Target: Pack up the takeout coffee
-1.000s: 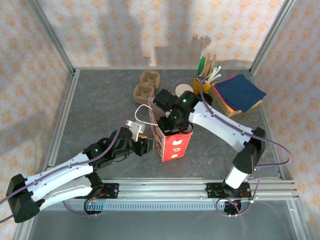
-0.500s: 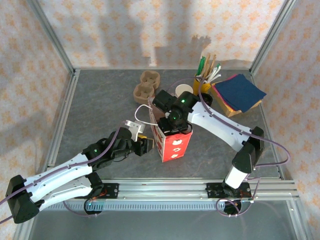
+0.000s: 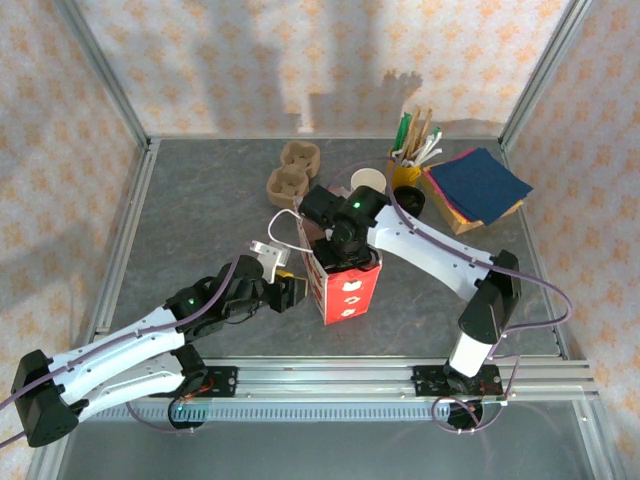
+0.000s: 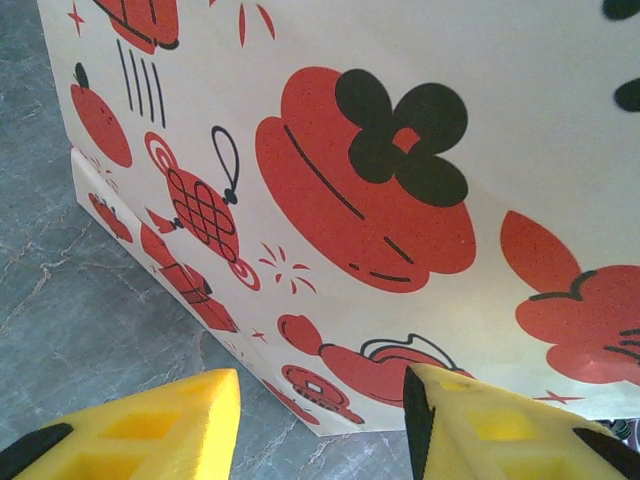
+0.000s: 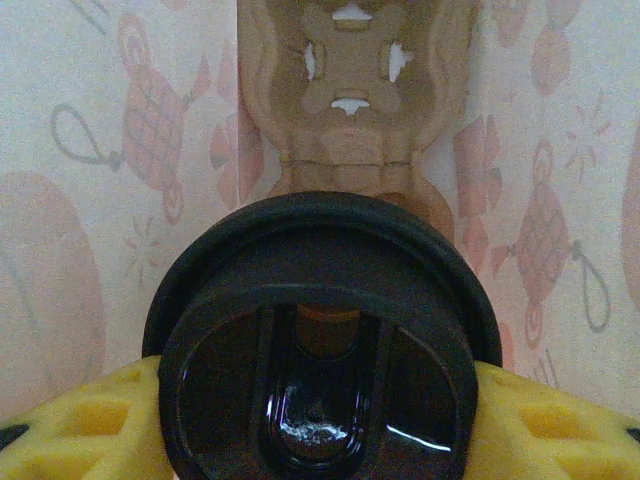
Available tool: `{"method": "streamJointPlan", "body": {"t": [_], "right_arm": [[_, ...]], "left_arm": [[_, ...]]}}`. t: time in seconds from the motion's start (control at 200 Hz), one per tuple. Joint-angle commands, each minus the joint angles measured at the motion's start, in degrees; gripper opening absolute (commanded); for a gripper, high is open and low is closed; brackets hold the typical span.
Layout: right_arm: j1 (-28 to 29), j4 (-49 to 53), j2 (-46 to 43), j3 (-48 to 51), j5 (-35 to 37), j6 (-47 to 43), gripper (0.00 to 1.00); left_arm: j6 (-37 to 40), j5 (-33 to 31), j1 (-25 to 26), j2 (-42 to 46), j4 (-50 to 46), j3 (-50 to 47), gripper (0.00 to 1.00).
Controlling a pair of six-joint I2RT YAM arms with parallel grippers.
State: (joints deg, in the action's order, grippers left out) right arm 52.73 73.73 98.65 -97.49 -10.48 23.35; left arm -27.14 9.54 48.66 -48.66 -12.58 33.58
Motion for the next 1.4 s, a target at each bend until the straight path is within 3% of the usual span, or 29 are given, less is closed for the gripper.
{"method": "streamJointPlan", "body": {"t": [0.0, 1.396], "right_arm": [[0.5, 1.2, 0.9, -0.3, 1.9, 0.9, 0.4], [1.0, 1.2, 1.0, 0.6, 2.5, 1.3, 0.4]], "left_arm": [[-0.8, -1.4, 0.1, 1.0, 0.9, -0.8, 0.49], [0.0, -2.4, 0.1, 0.8, 0.6, -0.4, 0.49]]}}
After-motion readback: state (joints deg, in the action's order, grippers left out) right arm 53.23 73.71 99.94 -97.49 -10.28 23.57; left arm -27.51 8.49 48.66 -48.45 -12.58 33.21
